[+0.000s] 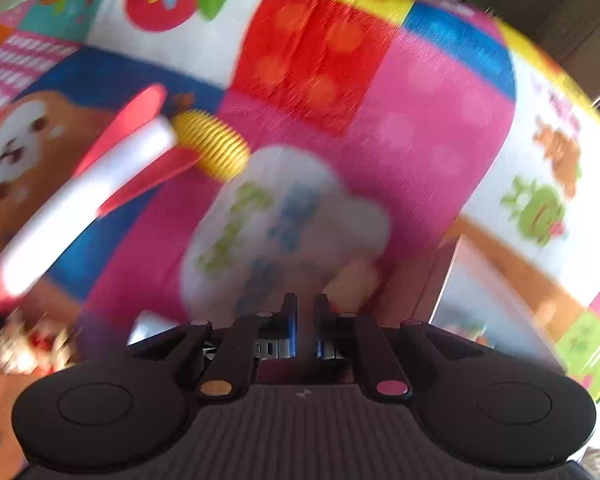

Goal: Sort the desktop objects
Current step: 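Grasp the yellow corn toy with the right gripper and lift it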

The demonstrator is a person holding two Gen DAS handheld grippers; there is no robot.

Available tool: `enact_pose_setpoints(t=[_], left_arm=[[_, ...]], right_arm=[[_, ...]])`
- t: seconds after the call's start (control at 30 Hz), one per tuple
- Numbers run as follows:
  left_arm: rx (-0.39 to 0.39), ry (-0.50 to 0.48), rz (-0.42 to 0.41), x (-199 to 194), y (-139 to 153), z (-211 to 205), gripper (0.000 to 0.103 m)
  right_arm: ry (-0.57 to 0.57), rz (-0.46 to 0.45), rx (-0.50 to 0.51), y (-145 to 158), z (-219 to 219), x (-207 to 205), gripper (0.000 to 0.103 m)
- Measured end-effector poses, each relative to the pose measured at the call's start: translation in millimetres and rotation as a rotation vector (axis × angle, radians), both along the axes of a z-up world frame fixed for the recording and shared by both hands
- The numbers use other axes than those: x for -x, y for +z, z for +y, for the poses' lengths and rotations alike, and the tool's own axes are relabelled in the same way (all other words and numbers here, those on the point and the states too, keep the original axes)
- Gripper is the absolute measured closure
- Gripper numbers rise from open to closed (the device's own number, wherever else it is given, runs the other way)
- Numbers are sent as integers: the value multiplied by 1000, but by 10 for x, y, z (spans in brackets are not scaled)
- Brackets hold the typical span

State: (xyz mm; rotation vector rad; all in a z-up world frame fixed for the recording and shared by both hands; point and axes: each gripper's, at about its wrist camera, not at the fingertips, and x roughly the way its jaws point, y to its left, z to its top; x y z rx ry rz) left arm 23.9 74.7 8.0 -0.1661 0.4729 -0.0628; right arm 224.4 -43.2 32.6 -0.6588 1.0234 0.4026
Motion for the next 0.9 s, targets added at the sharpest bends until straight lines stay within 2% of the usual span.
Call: enact_pose_setpoints(t=[0.1,0.17,0.23,0.3,0.33,0.4,0.43,0.47,0.53,0.6,0.63,0.67,0.7,0.77,0.9], left_arm=[[-20,4,-6,5,4,-35,0],[-32,2,-7,3,7,-59,0],[-34,4,-7,-1,9,-61,0],[-30,3,-8,-1,9,-50,0],[-26,4,-7,-1,9,-44,0],[-13,7,-5,-5,7,-23,0],[-6,10,-4,-7,5,-10,0],[1,15,-2,-8,2,2,0],[14,23,-1,-7,-2,27,0],[26,30,-1,2,-6,49,0],[34,26,-1,3,-6,58,0],[39,22,-3,7,-6,65,0],[40,22,-6,14,-6,65,0],[40,18,-11,20,-5,64,0],[46,18,-12,19,-4,64,0]], right_arm=[[29,70,-39,51,-113,167,94],[16,0,-61,157,-154,158,94],[-67,-65,-97,285,-166,-22,94],[-137,-56,-200,364,-137,-230,88],[-162,-31,-277,384,-120,-288,81],[-206,24,-440,407,-13,-419,59],[-227,37,-490,375,82,-473,41],[-244,36,-512,327,177,-531,32],[-282,14,-504,192,373,-659,32],[-325,52,-471,48,500,-767,32],[-345,68,-464,-23,519,-809,35],[-346,79,-470,-50,515,-811,47],[-327,87,-480,-44,493,-790,49],[-290,41,-480,48,408,-689,49],[-244,-116,-490,405,38,-349,49]])
